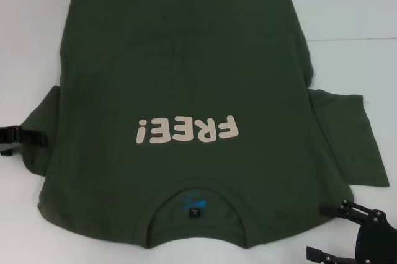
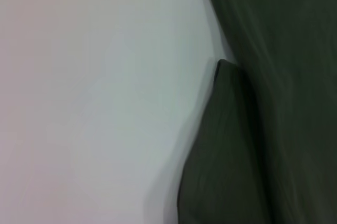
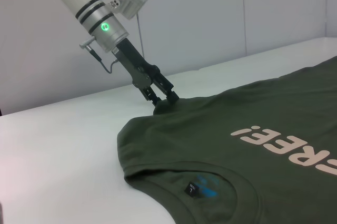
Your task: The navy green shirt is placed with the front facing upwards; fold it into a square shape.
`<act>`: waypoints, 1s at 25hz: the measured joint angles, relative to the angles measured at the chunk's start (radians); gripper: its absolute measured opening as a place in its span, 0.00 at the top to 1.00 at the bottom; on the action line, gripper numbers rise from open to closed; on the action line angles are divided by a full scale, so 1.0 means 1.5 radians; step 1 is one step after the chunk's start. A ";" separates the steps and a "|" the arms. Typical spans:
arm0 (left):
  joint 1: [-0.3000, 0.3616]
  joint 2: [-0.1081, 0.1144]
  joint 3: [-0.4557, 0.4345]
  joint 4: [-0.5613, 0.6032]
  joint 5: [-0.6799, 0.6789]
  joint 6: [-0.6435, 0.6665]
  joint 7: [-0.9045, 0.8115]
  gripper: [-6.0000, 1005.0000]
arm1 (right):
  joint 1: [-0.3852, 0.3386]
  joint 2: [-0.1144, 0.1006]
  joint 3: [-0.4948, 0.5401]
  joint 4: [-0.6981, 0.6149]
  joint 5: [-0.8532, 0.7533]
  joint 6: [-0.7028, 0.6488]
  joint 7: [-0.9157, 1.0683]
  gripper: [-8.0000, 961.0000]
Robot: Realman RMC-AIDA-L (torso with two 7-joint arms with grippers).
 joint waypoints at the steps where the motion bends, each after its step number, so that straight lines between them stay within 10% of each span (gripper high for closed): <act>1: 0.000 0.000 0.000 0.000 0.000 -0.001 0.000 0.12 | 0.000 0.000 0.000 0.000 0.000 0.000 0.000 0.05; 15: -0.003 -0.001 0.037 0.006 0.004 -0.003 0.000 0.12 | 0.000 0.000 0.000 0.000 0.001 -0.002 0.000 0.05; 25: -0.008 -0.003 0.053 0.015 0.021 -0.003 -0.009 0.36 | 0.001 0.000 0.000 0.000 0.000 -0.001 0.000 0.05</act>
